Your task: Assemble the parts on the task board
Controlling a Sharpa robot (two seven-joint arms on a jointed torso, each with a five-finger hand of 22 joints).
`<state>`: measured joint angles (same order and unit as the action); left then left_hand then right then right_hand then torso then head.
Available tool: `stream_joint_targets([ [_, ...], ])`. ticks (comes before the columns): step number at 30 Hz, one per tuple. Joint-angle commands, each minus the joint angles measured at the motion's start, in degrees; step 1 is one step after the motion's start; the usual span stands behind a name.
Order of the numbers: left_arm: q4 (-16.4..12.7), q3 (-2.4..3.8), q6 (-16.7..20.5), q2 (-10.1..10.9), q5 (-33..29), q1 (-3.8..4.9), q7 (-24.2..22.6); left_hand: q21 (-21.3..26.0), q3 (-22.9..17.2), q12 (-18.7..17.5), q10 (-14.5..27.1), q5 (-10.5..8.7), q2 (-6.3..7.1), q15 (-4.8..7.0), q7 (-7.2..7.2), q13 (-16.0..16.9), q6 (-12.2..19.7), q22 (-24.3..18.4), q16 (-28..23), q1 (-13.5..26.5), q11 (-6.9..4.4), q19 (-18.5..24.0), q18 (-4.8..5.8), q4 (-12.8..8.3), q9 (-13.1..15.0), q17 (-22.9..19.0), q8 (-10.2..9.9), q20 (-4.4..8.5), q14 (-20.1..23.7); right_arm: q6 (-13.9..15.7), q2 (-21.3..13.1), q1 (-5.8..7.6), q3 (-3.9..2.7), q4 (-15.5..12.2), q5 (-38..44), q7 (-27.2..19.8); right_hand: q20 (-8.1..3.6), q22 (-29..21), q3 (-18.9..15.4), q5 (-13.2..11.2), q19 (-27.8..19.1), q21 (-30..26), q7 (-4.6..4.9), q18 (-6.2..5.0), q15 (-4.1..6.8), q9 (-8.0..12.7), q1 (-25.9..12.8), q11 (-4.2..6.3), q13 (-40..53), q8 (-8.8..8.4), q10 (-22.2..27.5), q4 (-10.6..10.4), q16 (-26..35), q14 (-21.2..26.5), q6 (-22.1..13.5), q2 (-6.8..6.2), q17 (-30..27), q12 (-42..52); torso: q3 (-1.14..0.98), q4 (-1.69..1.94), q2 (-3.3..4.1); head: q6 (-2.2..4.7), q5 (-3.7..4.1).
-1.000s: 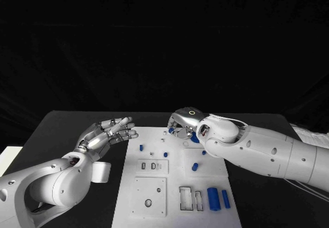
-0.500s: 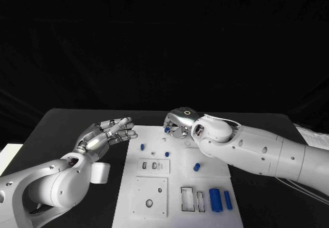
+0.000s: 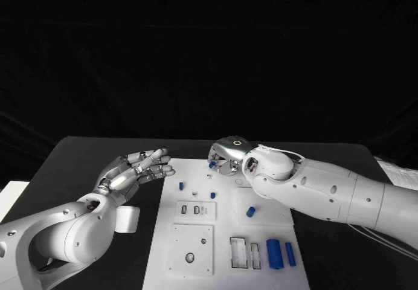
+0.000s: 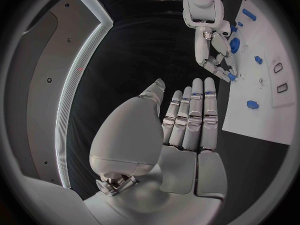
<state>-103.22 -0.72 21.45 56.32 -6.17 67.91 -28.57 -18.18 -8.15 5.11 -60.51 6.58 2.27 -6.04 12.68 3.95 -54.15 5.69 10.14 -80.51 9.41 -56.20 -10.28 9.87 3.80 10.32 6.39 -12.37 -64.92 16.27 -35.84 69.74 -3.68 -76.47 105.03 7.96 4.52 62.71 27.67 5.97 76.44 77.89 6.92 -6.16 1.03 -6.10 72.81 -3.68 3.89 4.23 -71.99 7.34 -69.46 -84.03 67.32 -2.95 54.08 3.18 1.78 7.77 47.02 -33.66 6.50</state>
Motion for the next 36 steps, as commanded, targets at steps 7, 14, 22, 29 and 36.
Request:
stream_joint_targets([
  [7, -0.11, 0.05, -1.39, -0.04, -0.09, 0.1, -0.09, 0.43, 0.09, -0.38, -0.08, -0.31, -0.63, -0.46, 0.53, -0.05, 0.02, -0.11, -0.32, -0.16, 0.32, 0.01, -0.21, -0.42, -0.06, 0.08, -0.37, -0.21, 0.06, -0.39, 0.21, 0.02, -0.02, 0.33, 1.37, 0.87, 1.14, -4.23, 0.67, -1.13, -2.4, -1.76, 1.42, 0.02, -1.01, 0.17, -1.26, -1.16, -0.36, -0.81, 5.53, -2.34, 3.32, 0.52, -3.51, -3.23, -5.27, 0.21, 0.1, 0.24, 0.03, 0.01, 0.29],
  [14, -0.04, 0.05, -1.4, -0.06, -0.09, 0.12, -0.02, 0.43, 0.09, -0.38, -0.08, -0.31, -0.63, -0.46, 0.53, -0.05, 0.02, -0.11, -0.32, -0.16, 0.32, 0.01, -0.21, -0.42, -0.06, 0.08, -0.37, -0.21, 0.06, 1.07, 0.3, 0.02, -0.02, 0.51, 1.5, 0.88, 2.44, -9.3, -3.54, -2.62, -5.32, -4.75, 1.28, -0.94, -2.09, 2.13, 0.46, -2.6, -0.25, -0.64, 14.44, -6.41, 7.91, 1.68, -10.76, -6.22, -11.43, 0.64, 0.1, 0.42, 0.04, -0.12, 0.29],
  [22, 0.11, 0.06, -1.38, -0.04, -0.09, 0.18, 0.09, 0.48, 0.12, -0.45, -0.05, -0.33, -0.62, -0.48, 0.56, -0.06, 0.05, -0.15, -0.4, -0.15, 0.34, 0.02, -0.2, -0.45, -0.06, 0.09, -0.43, -0.22, 0.09, 2.3, -0.75, 0.03, -0.02, -0.82, 0.78, 0.9, 2.33, -9.22, -3.85, -1.98, -5.04, -4.78, 1.49, -0.89, -1.86, 2.07, 2.07, -2.31, -0.15, -0.5, 13.33, -7.97, 7.93, 1.35, -9.88, -5.55, -11.35, 1.34, 0.05, 0.35, 0.11, -0.14, 0.53],
  [29, 0.08, 0.05, -1.43, 0.15, -0.11, 0.2, 0.16, 0.51, 0.14, -0.49, -0.03, -0.33, -0.61, -0.49, 0.57, -0.06, 0.07, -0.18, -0.45, -0.14, 0.36, 0.03, -0.2, -0.47, -0.06, 0.1, -0.48, -0.23, 0.1, 4.45, -5.55, 0.19, -0.52, -5.37, -4.17, 1.64, 1.53, -6.05, -2.9, -1.6, -2.97, -3.05, 1.36, -0.33, -0.79, 2.02, 1.99, -0.77, 1.15, -0.44, 4.9, -9.78, 4.89, -0.02, -8.65, -5.62, -7.09, 5.14, 0.12, 0.34, 0.01, -0.17, 1.02],
  [36, -0.11, 0.05, -1.54, 0.45, -0.13, 0.22, 0.19, 0.53, 0.14, -0.51, -0.04, -0.33, -0.62, -0.49, 0.56, -0.05, 0.07, -0.19, -0.47, -0.15, 0.36, 0.03, -0.2, -0.48, -0.06, 0.1, -0.49, -0.24, 0.1, 2.87, -13.25, 0.53, -1.11, -11.74, -12.88, 4.02, -1.05, 1.93, -8.47, -0.39, 1.49, 1.28, -0.13, 1.23, 1.73, 2.04, 0.04, 2.15, 22.76, -0.25, -11.93, -11.53, -3.33, -2.24, -9.24, -8.83, 4.87, 29.37, 0.09, -0.11, 0.03, 0.38, 1.35],
])
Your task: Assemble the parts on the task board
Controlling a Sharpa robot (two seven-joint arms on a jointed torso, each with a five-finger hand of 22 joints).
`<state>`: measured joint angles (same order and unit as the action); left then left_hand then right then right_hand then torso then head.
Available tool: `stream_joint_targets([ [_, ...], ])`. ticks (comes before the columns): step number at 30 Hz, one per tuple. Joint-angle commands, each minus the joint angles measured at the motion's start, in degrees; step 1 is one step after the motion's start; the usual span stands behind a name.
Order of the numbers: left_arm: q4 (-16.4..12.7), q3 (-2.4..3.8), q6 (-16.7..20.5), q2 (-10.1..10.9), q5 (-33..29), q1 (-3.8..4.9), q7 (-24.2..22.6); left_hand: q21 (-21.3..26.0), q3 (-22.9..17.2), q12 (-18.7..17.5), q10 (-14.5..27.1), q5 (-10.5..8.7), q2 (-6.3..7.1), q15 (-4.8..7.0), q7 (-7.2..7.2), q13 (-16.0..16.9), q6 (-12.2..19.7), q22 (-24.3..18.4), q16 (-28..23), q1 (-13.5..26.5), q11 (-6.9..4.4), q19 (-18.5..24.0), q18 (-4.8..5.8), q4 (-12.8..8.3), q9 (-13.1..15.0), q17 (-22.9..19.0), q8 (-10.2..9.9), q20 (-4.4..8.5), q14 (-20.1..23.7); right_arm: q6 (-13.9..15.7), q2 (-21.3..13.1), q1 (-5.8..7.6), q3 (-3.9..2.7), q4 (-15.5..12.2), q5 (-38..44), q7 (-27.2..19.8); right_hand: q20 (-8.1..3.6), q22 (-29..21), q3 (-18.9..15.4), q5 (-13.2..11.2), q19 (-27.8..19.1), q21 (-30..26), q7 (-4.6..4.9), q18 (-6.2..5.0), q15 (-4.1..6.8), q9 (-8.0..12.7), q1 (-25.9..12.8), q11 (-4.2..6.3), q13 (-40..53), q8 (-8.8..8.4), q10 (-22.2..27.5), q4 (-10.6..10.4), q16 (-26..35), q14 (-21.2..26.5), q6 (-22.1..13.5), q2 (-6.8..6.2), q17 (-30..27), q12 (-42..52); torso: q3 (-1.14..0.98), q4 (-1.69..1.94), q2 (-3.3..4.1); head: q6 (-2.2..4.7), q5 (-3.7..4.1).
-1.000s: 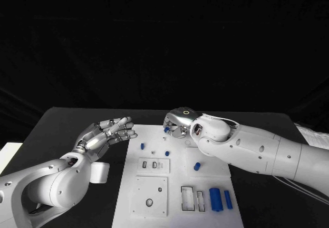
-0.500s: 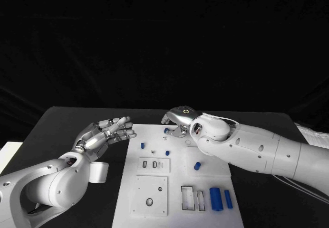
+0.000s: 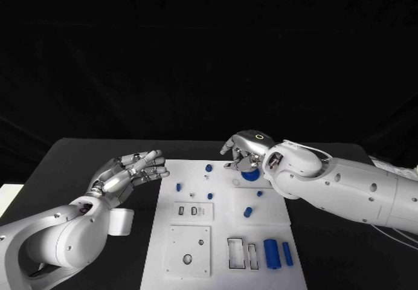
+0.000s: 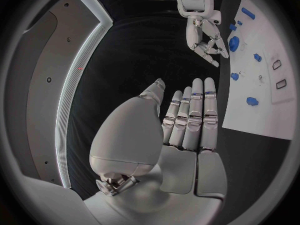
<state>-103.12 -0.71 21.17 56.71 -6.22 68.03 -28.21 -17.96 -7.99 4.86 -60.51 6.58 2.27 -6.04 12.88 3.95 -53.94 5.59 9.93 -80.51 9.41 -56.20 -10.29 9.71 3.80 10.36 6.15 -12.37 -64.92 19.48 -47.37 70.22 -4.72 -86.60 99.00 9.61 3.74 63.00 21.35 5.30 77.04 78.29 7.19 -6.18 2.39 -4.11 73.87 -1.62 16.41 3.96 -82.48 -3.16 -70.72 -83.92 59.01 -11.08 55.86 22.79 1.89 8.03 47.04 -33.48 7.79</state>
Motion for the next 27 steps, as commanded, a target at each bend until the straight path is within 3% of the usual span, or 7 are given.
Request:
stream_joint_targets([
  [1, -0.24, 0.04, -1.28, 0.11, -0.09, 0.1, -0.18, 0.31, -0.02, -0.25, -0.04, -0.33, -0.62, -0.49, 0.35, -0.06, -0.14, -0.09, -0.26, -0.15, 0.36, 0.03, -0.2, -0.32, -0.06, 0.07, -0.25, -0.24, 0.1, -0.62, -2.51, 0.06, -0.1, -2.15, -7.46, 2.63, -0.29, 2.6, -4.43, 0.42, 1.32, 1.39, -0.41, 1.43, 0.34, 0.1, -1.93, 0.06, 16.52, -0.06, -1.44, -2.17, -3.2, -2.5, -1.72, -0.81, 4.78, 15.51, -0.03, -0.45, 0.03, 0.45, 0.05],
  [2, -0.26, 0.04, -1.29, 0.15, -0.09, 0.1, -0.18, 0.31, -0.02, -0.25, -0.04, -0.33, -0.62, -0.49, 0.35, -0.06, -0.14, -0.09, -0.26, -0.15, 0.36, 0.03, -0.2, -0.32, -0.06, 0.07, -0.25, -0.24, 0.1, -0.84, -3.09, 0.07, -0.11, -2.49, -7.86, 2.81, -0.14, 3.96, -10.88, 1.87, 1.81, 2.31, -0.32, 1.66, 0.11, -0.12, 0.92, 0.8, 26.01, 0.58, 1.4, -4.19, -5.11, -2.48, -2.71, 1.89, 7.16, 23.62, -0.07, -0.59, 0.04, 0.58, 0.01],
  [3, -0.26, 0.04, -1.3, 0.18, -0.09, 0.11, -0.18, 0.31, -0.02, -0.25, -0.04, -0.33, -0.62, -0.49, 0.35, -0.06, -0.14, -0.09, -0.26, -0.15, 0.36, 0.03, -0.2, -0.32, -0.06, 0.07, -0.25, -0.24, 0.1, -1.13, -3.64, 0.08, -0.13, -2.76, -8.2, 3.0, -0.2, 4.88, -12.82, 1.01, 2.19, 2.71, -0.06, 1.78, 0.13, -0.14, -0.24, -0.03, 28.83, 0.65, 1.78, -5.24, -5.91, -2.56, -2.84, 0.79, 8.63, 25.96, -0.11, -0.67, 0.05, 0.66, -0.01],
  [4, -0.26, 0.04, -1.32, 0.2, -0.09, 0.11, -0.19, 0.31, -0.02, -0.25, -0.04, -0.33, -0.62, -0.49, 0.35, -0.06, -0.14, -0.09, -0.26, -0.15, 0.36, 0.03, -0.2, -0.32, -0.06, 0.07, -0.25, -0.24, 0.1, -1.53, -4.26, 0.08, -0.14, -2.99, -8.55, 3.23, 0.4, 5.92, -16.14, 1.29, 2.41, 3.29, 0.58, 1.98, -0.04, -0.23, 2.08, -0.25, 34.69, 1.03, 3.83, -7.63, -6.96, -2.49, -3.15, 0.87, 10.2, 30.35, -0.19, -0.78, 0.06, 0.62, -0.04],
  [7, -0.24, 0.04, -1.37, 0.24, -0.04, 0.11, -0.19, 0.31, -0.02, -0.25, -0.04, -0.33, -0.62, -0.49, 0.35, -0.06, -0.14, -0.09, -0.26, -0.15, 0.36, 0.03, -0.2, -0.32, -0.06, 0.07, -0.25, -0.24, 0.1, -2.72, -5.75, 0.03, -0.17, -3.26, -9.19, 3.86, 0.44, 7.43, -17.94, 2.44, 2.96, 4.06, 0.39, 2.16, -0.66, -0.19, 3.23, -0.79, 42.04, 1.13, 3.39, -10.88, -8.59, -2.8, -3.85, 0.99, 12.99, 36.3, -0.3, -0.98, 0.08, 0.62, -0.09],
  [11, -0.19, 0.04, -1.41, 0.21, 0.03, 0.11, -0.2, 0.31, -0.02, -0.25, -0.04, -0.33, -0.62, -0.49, 0.35, -0.06, -0.14, -0.09, -0.26, -0.15, 0.36, 0.03, -0.2, -0.32, -0.06, 0.07, -0.25, -0.24, 0.1, -4.22, -7.13, -0.07, -0.17, -3.27, -9.51, 4.59, 0.77, 8.93, -19.14, 3.13, 3.57, 4.83, 0.69, 2.45, -0.78, -0.17, 4.42, -1.11, 50.3, 1.3, 1.56, -13.18, -10.31, -3.18, -4.32, 0.67, 15.99, 43.68, -0.41, -1.09, 0.14, 0.96, -0.04],
  [27, -0.03, 0.04, -1.48, 0.16, 0.07, 0.11, -0.23, 0.31, -0.02, -0.25, -0.04, -0.33, -0.62, -0.49, 0.35, -0.06, -0.14, -0.09, -0.26, -0.15, 0.36, 0.03, -0.2, -0.32, -0.06, 0.07, -0.25, -0.24, 0.1, -7.4, -7.84, -1.59, -0.16, -1.07, -8.19, 5.97, 0.96, 13.22, -19.43, 5.38, 5.75, 6.7, 0.64, 3.28, -0.9, -0.4, 4.94, -1.16, 60.92, 2.56, -1.48, -13.17, -13.17, -3.91, -3.71, 1.59, 20.84, 53.44, -0.41, -0.99, 0.1, 0.47, 0.55],
])
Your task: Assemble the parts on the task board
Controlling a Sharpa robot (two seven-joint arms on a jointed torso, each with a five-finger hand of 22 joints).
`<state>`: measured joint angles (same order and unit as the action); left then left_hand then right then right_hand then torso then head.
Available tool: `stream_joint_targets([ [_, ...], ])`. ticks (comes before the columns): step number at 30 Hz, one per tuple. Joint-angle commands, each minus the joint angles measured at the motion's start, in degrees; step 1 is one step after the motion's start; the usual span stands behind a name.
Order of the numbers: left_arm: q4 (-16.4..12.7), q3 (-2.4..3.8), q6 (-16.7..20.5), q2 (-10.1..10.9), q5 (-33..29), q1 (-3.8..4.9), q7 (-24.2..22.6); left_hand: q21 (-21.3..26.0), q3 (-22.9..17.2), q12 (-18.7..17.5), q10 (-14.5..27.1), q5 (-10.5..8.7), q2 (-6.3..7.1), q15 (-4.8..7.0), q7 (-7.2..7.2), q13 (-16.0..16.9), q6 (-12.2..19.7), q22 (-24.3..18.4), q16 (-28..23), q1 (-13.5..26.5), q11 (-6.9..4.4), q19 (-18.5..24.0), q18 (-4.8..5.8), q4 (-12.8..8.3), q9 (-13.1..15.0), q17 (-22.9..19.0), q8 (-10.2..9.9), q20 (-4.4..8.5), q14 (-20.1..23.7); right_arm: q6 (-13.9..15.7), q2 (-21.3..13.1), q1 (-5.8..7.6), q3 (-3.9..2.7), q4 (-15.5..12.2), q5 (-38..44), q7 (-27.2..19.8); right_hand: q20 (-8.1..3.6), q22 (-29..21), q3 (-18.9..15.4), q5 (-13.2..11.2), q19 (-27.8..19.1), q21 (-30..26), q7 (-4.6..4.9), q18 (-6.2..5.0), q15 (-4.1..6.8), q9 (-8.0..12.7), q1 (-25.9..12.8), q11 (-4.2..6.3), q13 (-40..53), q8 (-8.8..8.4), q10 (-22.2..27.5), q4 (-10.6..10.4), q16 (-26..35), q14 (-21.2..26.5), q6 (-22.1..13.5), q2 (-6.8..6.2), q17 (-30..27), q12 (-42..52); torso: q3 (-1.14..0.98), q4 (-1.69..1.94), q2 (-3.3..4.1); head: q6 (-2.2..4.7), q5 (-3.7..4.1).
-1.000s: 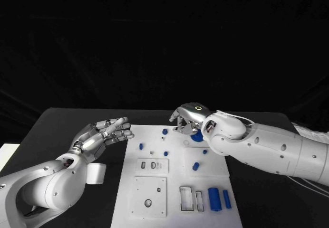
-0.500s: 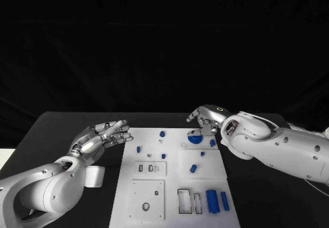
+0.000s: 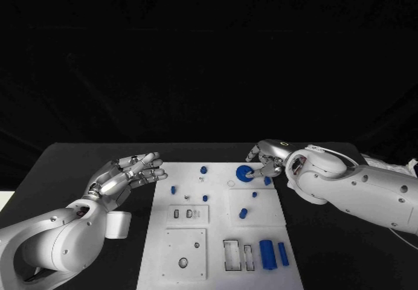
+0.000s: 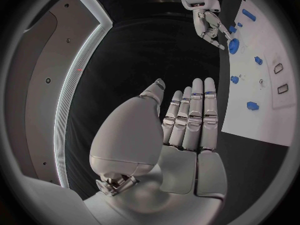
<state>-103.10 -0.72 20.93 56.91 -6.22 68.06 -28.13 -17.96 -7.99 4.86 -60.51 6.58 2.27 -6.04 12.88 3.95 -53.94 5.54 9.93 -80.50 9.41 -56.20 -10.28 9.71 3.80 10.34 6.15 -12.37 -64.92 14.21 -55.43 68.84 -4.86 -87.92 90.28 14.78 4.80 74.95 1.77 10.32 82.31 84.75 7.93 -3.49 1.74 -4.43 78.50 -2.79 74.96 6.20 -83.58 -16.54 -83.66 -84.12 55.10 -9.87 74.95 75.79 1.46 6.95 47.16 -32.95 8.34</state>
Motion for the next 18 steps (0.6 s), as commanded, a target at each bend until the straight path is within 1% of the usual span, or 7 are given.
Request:
stream_joint_targets([
  [1, -0.04, 0.04, -1.24, -0.04, 0.07, 0.07, -0.3, 0.31, -0.02, -0.25, -0.04, -0.33, -0.62, -0.49, 0.35, -0.06, -0.14, -0.05, -0.26, -0.15, 0.36, 0.03, -0.2, -0.32, -0.06, 0.08, -0.25, -0.24, 0.1, -2.18, 0.3, -0.26, -0.02, 0.36, 0.59, 0.78, -0.1, 1.32, 0.16, 0.37, 0.52, 0.25, -0.1, 0.6, -0.25, -0.08, 0.32, 0.02, 2.47, 0.33, -0.41, 0.22, -0.26, -3.71, 0.2, 0.39, 1.79, 0.54, 0.03, 0.08, 0.0, -0.04, 0.02],
  [7, -0.01, 0.04, -1.25, -0.06, 0.07, 0.07, -0.3, 0.31, -0.02, -0.25, -0.04, -0.33, -0.62, -0.49, 0.35, -0.06, -0.14, -0.05, -0.26, -0.15, 0.36, 0.03, -0.2, -0.32, -0.06, 0.08, -0.25, -0.24, 0.1, -2.22, 1.01, -0.55, -0.02, 1.24, 0.84, 0.5, -0.14, 1.5, 0.75, 0.67, 0.63, 0.35, -0.19, 0.63, -0.21, -0.14, 1.12, 0.09, 3.74, 0.73, -0.81, 0.58, -1.03, -3.92, 0.62, 1.14, 3.23, 1.67, 0.07, 0.2, -0.06, -0.18, 0.28],
  [10, 0.02, 0.04, -1.27, -0.06, 0.07, 0.07, -0.29, 0.31, -0.02, -0.25, -0.04, -0.33, -0.62, -0.49, 0.35, -0.06, -0.14, -0.05, -0.26, -0.15, 0.36, 0.03, -0.2, -0.32, -0.06, 0.08, -0.25, -0.24, 0.1, -2.15, 1.37, -0.64, -0.02, 1.52, 0.96, 0.29, -0.16, 1.65, 1.07, 0.7, 0.71, 0.41, -0.23, 0.66, -0.19, -0.17, 1.5, 0.12, 4.3, 0.91, -1.01, 0.83, -1.2, -3.95, 0.86, 1.65, 3.5, 2.19, 0.07, 0.19, -0.07, -0.23, 0.22],
  [18, 0.08, 0.04, -1.28, -0.07, 0.07, 0.07, -0.25, 0.31, -0.02, -0.25, -0.04, -0.33, -0.62, -0.49, 0.35, -0.06, -0.14, -0.05, -0.26, -0.15, 0.36, 0.03, -0.2, -0.32, -0.06, 0.08, -0.25, -0.24, 0.1, -2.15, 1.94, -0.74, -0.02, 1.52, 1.35, -0.11, -0.2, 2.17, 1.42, 0.67, 0.98, 0.62, -0.34, 0.76, -0.14, -0.24, 1.87, 0.2, 5.36, 1.27, -1.44, 1.26, -1.53, -4.02, 1.52, 2.29, 4.12, 3.21, 0.09, 0.2, -0.1, -0.25, 0.21],
])
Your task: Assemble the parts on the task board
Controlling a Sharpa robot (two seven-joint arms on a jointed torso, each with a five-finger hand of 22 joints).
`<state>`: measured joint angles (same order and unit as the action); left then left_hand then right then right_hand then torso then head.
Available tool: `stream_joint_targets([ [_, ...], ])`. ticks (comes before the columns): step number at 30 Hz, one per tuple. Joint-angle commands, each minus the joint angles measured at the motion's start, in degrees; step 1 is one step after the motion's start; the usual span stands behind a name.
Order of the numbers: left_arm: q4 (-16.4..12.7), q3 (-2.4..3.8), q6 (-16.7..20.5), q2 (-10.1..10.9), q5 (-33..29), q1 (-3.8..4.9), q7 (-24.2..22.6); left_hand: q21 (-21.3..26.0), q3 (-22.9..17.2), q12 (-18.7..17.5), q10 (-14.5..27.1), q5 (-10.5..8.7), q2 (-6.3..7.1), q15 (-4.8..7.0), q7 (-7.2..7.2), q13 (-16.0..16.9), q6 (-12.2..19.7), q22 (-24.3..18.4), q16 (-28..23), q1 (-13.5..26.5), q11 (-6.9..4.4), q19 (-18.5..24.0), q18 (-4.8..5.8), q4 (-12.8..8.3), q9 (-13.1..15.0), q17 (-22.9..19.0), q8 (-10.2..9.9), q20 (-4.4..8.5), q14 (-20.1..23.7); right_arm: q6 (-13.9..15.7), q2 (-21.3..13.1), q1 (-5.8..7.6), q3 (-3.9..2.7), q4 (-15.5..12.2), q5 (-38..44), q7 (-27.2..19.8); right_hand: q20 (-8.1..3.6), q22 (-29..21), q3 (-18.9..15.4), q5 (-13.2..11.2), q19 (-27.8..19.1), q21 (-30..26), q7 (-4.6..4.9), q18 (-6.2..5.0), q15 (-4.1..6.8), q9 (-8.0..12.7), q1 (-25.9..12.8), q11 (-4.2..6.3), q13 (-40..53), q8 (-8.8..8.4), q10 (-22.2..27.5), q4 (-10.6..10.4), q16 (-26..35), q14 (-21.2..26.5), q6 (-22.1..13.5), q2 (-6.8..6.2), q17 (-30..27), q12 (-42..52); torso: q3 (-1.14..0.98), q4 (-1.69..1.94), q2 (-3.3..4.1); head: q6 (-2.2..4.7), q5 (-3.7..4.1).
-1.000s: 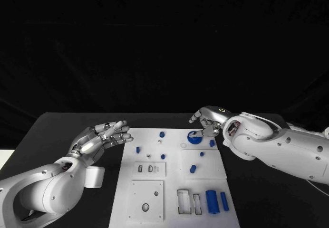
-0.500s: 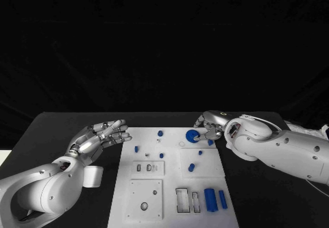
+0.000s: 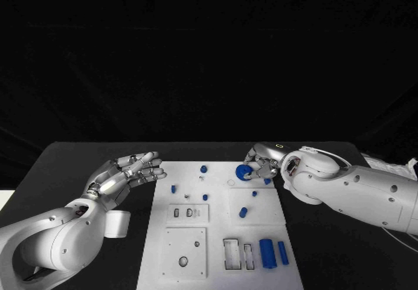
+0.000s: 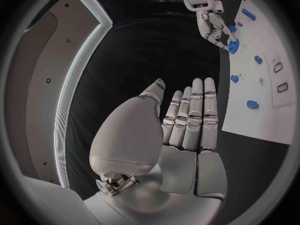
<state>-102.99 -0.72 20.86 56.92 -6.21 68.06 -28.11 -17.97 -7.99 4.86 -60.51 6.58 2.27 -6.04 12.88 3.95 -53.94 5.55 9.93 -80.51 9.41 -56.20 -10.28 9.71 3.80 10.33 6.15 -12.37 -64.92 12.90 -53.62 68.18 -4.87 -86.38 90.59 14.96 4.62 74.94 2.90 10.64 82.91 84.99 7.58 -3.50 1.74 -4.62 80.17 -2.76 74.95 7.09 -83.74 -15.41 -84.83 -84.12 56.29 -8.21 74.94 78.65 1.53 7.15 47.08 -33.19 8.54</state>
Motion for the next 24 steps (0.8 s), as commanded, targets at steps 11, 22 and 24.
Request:
stream_joint_targets([
  [11, 0.03, 0.04, -1.3, -0.08, 0.06, 0.07, -0.21, 0.31, -0.01, -0.25, -0.04, -0.33, -0.62, -0.49, 0.35, -0.06, -0.14, -0.06, -0.26, -0.15, 0.36, 0.03, -0.2, -0.32, -0.06, 0.09, -0.25, -0.24, 0.1, -1.18, 0.54, -0.2, -0.01, 0.39, 2.55, -0.17, -0.27, 3.12, 3.45, -1.41, 0.86, 0.75, -0.37, 0.95, 0.16, -0.2, 2.53, 0.54, 7.15, 1.12, -1.96, 2.4, -0.92, -4.12, 2.57, 2.54, 5.18, 1.91, 0.02, 0.08, -0.03, -0.02, 0.07],
  [22, 0.12, 0.04, -1.35, -0.1, 0.06, 0.07, -0.15, 0.41, -0.01, -0.34, -0.14, -0.33, -0.69, -0.48, 0.29, -0.03, -0.22, -0.15, -0.4, -0.17, 0.32, 0.0, -0.22, -0.41, -0.04, 0.15, -0.33, -0.25, 0.05, 0.69, 0.98, -0.78, -0.01, -0.22, 6.8, -0.88, -0.96, 4.6, 9.08, -2.43, 1.63, 1.3, -1.51, 1.26, 1.03, -0.89, 5.71, 1.53, 9.62, 2.02, -3.29, 6.21, -1.35, -4.24, 6.45, 3.83, 6.09, 4.56, 0.02, 0.13, -0.02, -0.24, 0.11],
  [24, 0.13, 0.04, -1.36, -0.13, 0.06, 0.07, -0.14, 0.41, -0.01, -0.35, -0.15, -0.33, -0.7, -0.49, 0.29, -0.03, -0.22, -0.16, -0.42, -0.18, 0.32, 0.0, -0.22, -0.42, -0.04, 0.15, -0.33, -0.25, 0.05, 1.35, 1.03, -0.84, -0.01, -0.49, 7.16, -1.05, -1.05, 4.83, 9.6, -2.21, 1.75, 1.38, -1.59, 1.3, 1.1, -0.95, 5.52, 1.61, 9.79, 2.02, -3.38, 6.44, -1.4, -4.26, 6.73, 3.89, 6.2, 4.73, 0.03, 0.16, -0.06, -0.26, 0.21],
])
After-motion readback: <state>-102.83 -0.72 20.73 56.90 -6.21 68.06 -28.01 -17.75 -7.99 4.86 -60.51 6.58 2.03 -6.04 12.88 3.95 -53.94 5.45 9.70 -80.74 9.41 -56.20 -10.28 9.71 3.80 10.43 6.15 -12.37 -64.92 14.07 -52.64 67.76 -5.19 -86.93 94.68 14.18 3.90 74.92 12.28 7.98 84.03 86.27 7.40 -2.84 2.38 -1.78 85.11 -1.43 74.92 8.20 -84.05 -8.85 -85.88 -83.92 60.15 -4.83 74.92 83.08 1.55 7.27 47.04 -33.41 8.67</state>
